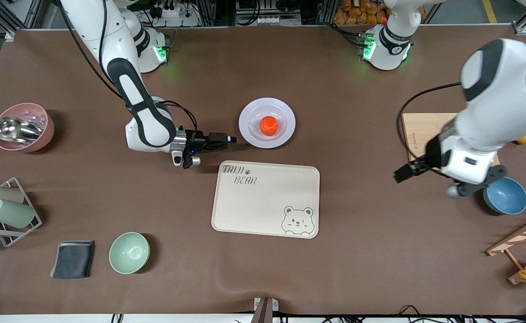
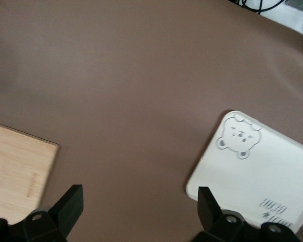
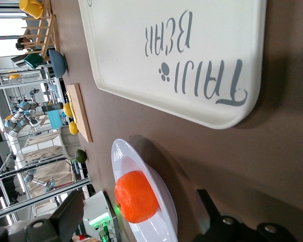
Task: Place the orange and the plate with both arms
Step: 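Retract the left gripper while the right gripper reaches the plate rim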
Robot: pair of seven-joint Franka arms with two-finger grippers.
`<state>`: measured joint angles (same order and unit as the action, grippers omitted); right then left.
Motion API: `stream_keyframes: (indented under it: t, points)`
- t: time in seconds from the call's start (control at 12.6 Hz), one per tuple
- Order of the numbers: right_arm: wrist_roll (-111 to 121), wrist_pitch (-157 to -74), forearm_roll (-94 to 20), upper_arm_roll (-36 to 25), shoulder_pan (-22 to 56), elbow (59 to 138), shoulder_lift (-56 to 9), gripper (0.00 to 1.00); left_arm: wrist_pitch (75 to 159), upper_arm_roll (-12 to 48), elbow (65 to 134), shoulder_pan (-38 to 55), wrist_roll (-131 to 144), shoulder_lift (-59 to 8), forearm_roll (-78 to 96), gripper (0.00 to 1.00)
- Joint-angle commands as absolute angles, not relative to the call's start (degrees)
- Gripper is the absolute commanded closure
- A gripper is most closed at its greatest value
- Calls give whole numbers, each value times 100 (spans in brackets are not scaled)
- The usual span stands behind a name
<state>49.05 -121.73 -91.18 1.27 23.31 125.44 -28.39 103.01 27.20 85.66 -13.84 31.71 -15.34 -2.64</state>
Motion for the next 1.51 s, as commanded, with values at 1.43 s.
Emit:
stream_keyframes:
  t: [1.43]
  points:
    - [5432, -12630, -10440, 105, 3234, 12955, -2777, 27, 8895, 589, 8622, -492, 1178, -97, -17, 0]
